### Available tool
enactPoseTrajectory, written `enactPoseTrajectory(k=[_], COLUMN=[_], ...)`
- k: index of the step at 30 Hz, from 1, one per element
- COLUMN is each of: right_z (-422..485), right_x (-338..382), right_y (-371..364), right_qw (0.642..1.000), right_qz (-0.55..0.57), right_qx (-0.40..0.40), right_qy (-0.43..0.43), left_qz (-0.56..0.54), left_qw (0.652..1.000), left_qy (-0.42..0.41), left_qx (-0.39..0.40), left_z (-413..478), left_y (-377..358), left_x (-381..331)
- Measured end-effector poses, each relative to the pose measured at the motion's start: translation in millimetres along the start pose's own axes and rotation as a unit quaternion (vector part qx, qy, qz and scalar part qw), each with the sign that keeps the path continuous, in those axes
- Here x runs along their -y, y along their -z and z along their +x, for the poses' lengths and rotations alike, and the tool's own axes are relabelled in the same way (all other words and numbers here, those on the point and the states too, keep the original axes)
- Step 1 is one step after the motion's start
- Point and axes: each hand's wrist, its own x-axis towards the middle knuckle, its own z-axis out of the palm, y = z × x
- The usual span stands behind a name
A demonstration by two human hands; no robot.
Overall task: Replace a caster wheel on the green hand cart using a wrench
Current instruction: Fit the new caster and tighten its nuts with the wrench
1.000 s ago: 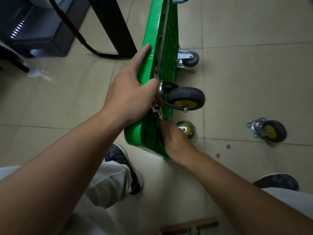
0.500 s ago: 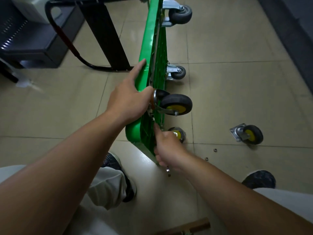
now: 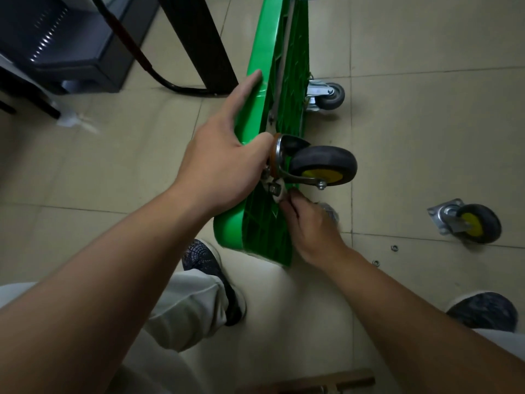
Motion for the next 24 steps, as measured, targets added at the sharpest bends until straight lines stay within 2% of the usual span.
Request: enactPoseTrajectory(k=[8, 14, 18, 24], right_z=[10.1, -4.4, -6.0, -12.5], right_x=[-4.3, 16.3, 27.4, 52.4], right_y=[1.5, -8.1, 4.0, -5.7], right_qw=[0.996, 0.987, 0.985, 0.957], right_qz=[0.059, 0.1, 0.085, 0.148], right_qx=[0.063, 0.069, 0.073, 0.074], right_qy=[-0.013, -0.106, -0.13, -0.238], left_qz=[0.014, 0.008, -0.006, -0.016], left_qw=[1.0, 1.0, 1.0, 1.0], left_qy=[0.001, 0.004, 0.004, 0.005], left_qx=[-0.012, -0.016, -0.022, -0.026], left_z=[0.1, -0.6, 1.2, -0.3], left_y=[0.2, -1.0, -1.8, -2.4], left_x=[1.0, -1.3, 0.7, 0.3])
